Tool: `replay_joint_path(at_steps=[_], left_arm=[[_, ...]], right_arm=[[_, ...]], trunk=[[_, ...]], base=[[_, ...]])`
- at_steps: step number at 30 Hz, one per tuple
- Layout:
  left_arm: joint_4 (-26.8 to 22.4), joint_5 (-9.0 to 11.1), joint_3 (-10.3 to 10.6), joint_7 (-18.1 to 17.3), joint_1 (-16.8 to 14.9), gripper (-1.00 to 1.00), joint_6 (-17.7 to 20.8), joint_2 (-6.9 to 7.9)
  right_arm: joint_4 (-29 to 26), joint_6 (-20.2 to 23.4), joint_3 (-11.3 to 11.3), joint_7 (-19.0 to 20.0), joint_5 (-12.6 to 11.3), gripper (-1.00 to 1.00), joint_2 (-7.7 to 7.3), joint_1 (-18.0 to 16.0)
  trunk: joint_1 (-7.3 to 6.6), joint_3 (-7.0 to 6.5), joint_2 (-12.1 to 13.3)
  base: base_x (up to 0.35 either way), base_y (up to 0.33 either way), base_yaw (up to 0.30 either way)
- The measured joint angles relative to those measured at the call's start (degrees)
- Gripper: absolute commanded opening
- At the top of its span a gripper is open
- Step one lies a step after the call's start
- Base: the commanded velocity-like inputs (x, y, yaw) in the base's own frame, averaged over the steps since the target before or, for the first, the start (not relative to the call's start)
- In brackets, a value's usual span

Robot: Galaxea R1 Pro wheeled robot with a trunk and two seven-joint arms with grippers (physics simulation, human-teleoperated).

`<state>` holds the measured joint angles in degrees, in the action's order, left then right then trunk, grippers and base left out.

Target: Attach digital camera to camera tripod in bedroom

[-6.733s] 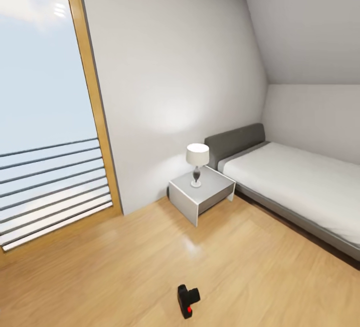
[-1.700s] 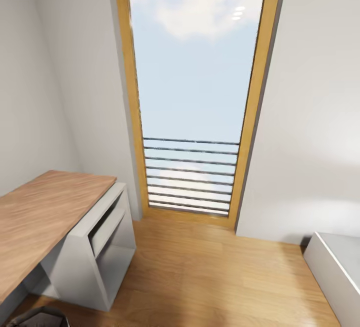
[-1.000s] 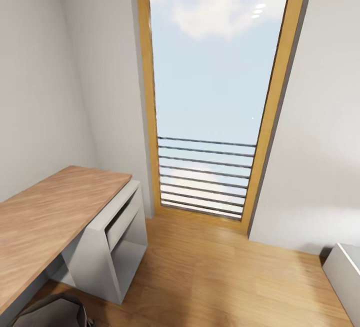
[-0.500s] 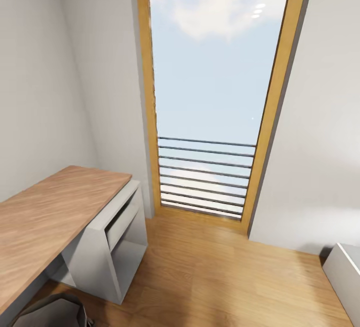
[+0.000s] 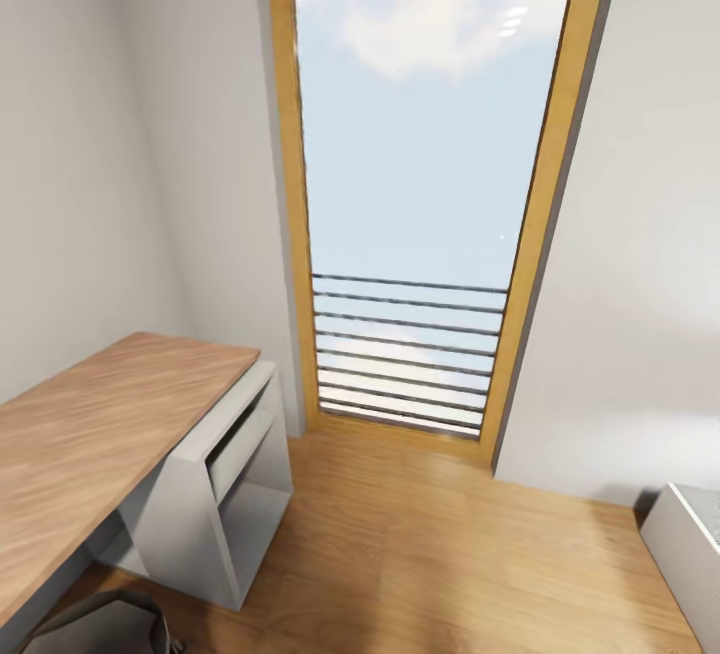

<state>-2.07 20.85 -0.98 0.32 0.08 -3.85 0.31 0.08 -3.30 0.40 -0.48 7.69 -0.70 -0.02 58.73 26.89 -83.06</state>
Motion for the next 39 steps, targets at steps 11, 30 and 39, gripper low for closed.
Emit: replay_joint_path(at_steps=[11, 30, 39], left_arm=[[-0.01, 0.0, -0.03, 0.0, 0.0, 1.0, 0.01, -0.04], [0.01, 0.0, -0.02, 0.0, 0.0, 1.0, -0.01, -0.03], [0.01, -0.01, 0.03, -0.05, 0.0, 1.0, -0.01, 0.02]], right_arm=[[0.0, 0.02, -0.04, 0.0, -0.01, 1.0, 0.01, -0.01], [0.0, 0.1, -0.04, 0.0, 0.01, 1.0, 0.01, -0.03], [0.0, 0.12, 0.02, 0.0, 0.01, 1.0, 0.01, -0.02]], trunk=[[0.0, 0.0, 0.0], [0.0, 0.0, 0.0], [-0.01, 0.0, 0.0]], base=[[0.0, 0.0, -0.223], [0.0, 0.0, -0.183], [0.041, 0.0, -0.011]])
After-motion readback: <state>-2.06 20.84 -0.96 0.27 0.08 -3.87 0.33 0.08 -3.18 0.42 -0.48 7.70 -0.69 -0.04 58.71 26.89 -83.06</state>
